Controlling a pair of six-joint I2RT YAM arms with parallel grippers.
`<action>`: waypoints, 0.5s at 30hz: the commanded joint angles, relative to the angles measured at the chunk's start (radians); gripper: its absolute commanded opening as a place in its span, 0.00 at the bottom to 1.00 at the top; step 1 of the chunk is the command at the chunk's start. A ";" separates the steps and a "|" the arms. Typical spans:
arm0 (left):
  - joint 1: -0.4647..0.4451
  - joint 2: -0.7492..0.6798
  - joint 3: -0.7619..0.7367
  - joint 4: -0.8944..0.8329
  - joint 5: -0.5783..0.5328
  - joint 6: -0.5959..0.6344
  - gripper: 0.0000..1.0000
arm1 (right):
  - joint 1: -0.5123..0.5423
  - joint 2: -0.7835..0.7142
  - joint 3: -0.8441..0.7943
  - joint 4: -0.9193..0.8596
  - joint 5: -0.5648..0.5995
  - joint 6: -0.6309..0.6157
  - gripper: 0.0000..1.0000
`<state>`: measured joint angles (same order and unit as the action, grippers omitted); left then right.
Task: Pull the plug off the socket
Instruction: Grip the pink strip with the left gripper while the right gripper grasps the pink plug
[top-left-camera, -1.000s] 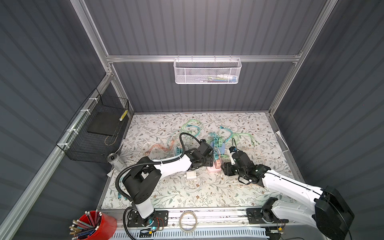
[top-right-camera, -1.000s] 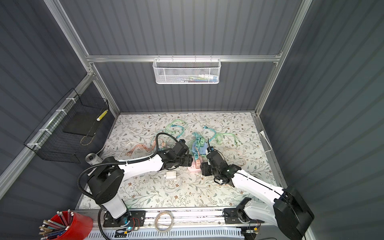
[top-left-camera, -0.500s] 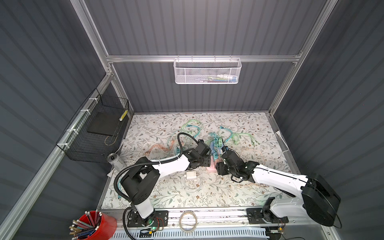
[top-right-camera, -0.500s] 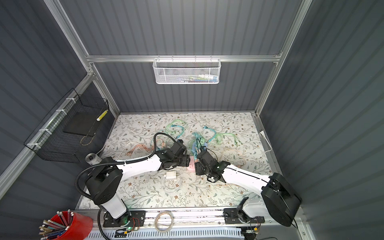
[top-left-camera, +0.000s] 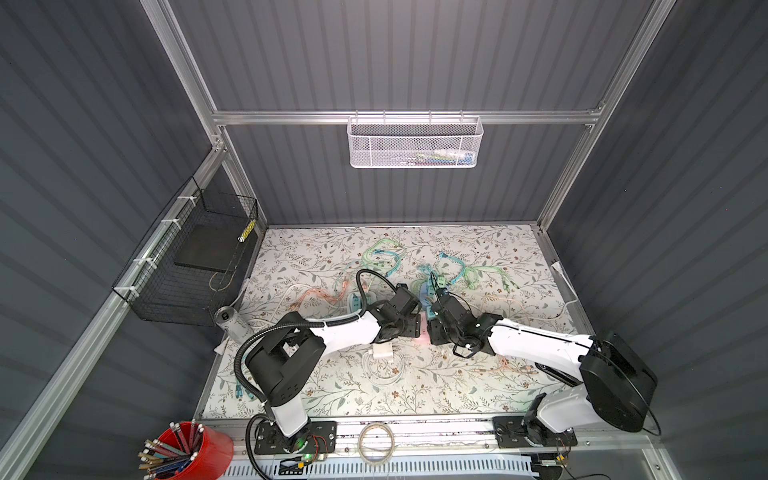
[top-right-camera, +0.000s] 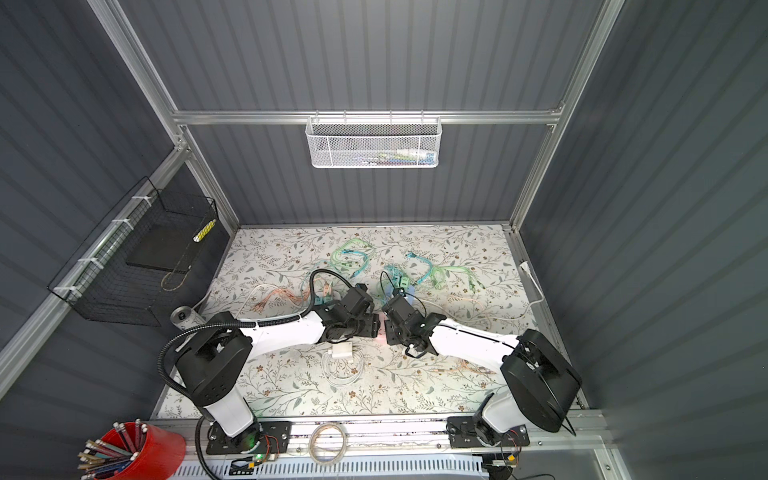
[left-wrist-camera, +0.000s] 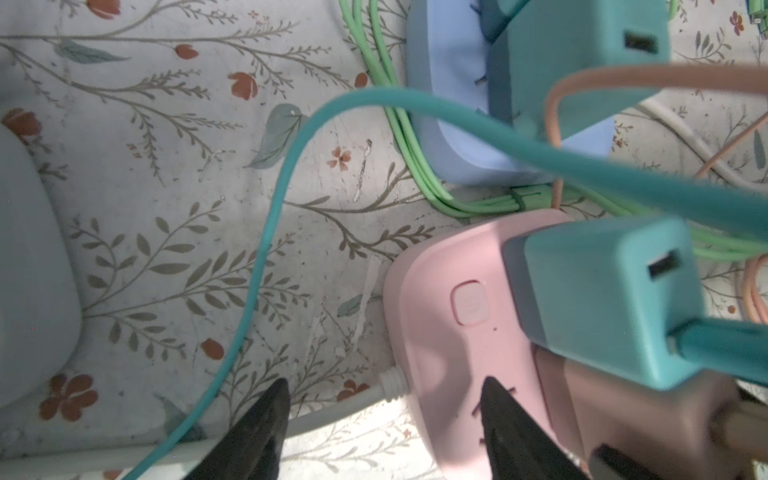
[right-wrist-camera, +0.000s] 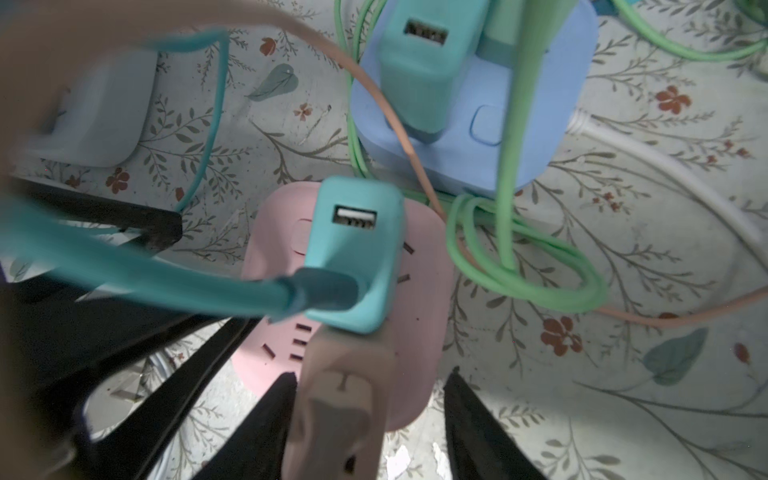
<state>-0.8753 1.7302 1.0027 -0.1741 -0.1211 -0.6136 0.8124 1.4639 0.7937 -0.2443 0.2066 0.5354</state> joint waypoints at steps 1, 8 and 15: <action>0.005 0.015 -0.015 0.014 0.020 0.002 0.73 | 0.005 0.023 0.029 -0.050 0.018 0.009 0.56; 0.006 0.015 -0.023 0.025 0.025 -0.005 0.72 | 0.009 0.050 0.038 -0.053 -0.006 0.025 0.54; 0.004 0.000 -0.026 0.027 0.015 0.000 0.71 | 0.013 0.070 0.044 -0.073 0.001 0.031 0.51</action>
<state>-0.8753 1.7309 0.9863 -0.1509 -0.1074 -0.6140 0.8192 1.5158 0.8234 -0.2661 0.2062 0.5518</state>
